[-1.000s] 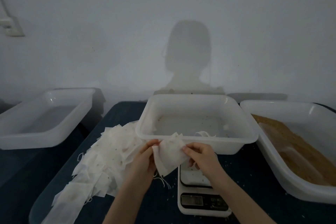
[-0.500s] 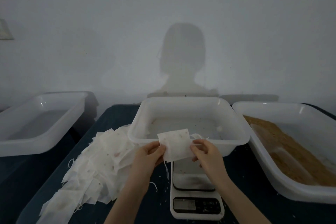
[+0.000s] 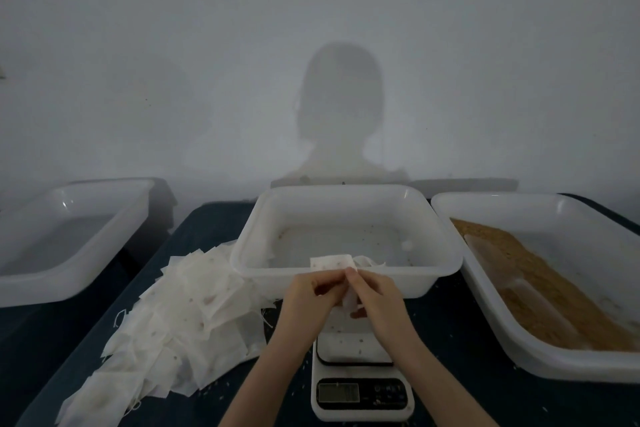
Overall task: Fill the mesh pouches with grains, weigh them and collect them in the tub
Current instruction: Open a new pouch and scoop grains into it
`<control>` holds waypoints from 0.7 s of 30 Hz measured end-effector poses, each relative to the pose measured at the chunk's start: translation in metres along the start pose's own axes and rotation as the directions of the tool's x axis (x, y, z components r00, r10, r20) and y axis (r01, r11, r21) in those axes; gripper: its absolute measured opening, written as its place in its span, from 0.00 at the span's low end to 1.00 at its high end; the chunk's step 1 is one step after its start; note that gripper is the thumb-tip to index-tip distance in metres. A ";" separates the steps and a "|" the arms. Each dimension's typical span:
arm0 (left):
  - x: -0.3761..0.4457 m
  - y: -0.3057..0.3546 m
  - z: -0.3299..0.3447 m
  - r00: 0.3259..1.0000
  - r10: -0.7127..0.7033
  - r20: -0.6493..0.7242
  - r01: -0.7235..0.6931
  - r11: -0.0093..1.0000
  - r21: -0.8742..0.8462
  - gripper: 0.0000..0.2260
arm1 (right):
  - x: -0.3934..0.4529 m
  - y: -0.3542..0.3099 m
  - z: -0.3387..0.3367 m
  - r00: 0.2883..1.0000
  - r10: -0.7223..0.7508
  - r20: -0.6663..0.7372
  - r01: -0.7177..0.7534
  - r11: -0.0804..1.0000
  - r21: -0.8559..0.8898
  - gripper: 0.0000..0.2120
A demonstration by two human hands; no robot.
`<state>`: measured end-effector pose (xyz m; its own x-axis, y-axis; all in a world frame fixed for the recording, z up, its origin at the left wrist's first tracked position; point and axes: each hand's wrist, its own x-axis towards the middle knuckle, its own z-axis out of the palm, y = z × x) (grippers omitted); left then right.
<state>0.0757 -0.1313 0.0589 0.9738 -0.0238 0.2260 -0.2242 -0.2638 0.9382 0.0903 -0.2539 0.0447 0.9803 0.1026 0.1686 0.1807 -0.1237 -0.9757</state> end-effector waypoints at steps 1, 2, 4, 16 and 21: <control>0.000 -0.001 0.001 1.000 0.002 0.010 -0.002 1.000 0.027 0.10 | 0.001 0.001 -0.002 1.000 0.029 0.010 -0.029 0.999 -0.018 0.14; 0.001 -0.003 0.003 1.000 -0.009 -0.001 0.009 0.999 0.040 0.09 | 0.002 0.003 -0.004 0.998 0.067 0.020 -0.067 0.998 -0.016 0.14; 0.004 -0.006 0.004 0.997 -0.056 -0.052 0.058 0.998 0.036 0.09 | 0.002 0.006 -0.006 0.990 0.139 0.028 -0.139 0.990 0.005 0.13; 0.006 -0.004 0.015 0.933 0.017 -0.359 0.058 0.979 0.197 0.11 | 0.002 0.011 -0.020 0.997 -0.055 -0.063 0.023 0.904 -0.427 0.10; 0.002 0.000 0.025 0.934 0.081 -0.347 0.016 0.963 0.268 0.13 | -0.009 0.009 -0.009 0.882 -0.462 -0.094 0.284 0.680 -0.676 0.09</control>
<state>0.0788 -0.1558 0.0526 0.8789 0.2909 0.3780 -0.1901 -0.5131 0.8370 0.0841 -0.2645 0.0361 0.7886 0.0551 0.6124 0.4548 -0.7226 -0.5206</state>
